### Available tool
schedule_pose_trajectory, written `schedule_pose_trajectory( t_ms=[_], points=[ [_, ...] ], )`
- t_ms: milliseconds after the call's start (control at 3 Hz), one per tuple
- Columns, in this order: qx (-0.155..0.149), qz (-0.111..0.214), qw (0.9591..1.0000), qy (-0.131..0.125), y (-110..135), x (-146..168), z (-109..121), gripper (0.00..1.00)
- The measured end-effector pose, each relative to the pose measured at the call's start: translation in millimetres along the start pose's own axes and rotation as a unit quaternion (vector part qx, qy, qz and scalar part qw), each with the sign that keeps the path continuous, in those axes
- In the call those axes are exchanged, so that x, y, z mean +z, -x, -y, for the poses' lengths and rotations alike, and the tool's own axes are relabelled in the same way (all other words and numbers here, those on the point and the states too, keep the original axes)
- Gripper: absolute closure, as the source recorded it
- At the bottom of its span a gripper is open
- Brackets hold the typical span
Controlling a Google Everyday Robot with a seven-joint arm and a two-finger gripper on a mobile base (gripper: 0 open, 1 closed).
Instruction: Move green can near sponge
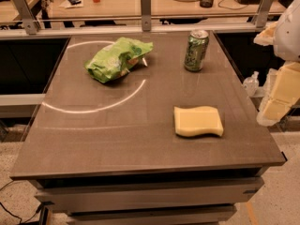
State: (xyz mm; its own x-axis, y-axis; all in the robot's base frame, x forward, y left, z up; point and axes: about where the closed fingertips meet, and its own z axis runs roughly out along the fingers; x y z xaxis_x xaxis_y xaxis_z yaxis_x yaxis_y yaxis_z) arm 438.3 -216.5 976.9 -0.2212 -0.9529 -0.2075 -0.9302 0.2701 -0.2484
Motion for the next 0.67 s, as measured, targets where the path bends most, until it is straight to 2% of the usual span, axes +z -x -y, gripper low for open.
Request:
schedule_pose_trajectory(
  t_ms=[333, 667],
  points=[
    [0.003, 0.001, 1.0000, -0.006, 0, 0, 4, 0.00],
    [0.069, 0.015, 0.9972, -0.024, -16, 11, 29, 0.00]
  ],
)
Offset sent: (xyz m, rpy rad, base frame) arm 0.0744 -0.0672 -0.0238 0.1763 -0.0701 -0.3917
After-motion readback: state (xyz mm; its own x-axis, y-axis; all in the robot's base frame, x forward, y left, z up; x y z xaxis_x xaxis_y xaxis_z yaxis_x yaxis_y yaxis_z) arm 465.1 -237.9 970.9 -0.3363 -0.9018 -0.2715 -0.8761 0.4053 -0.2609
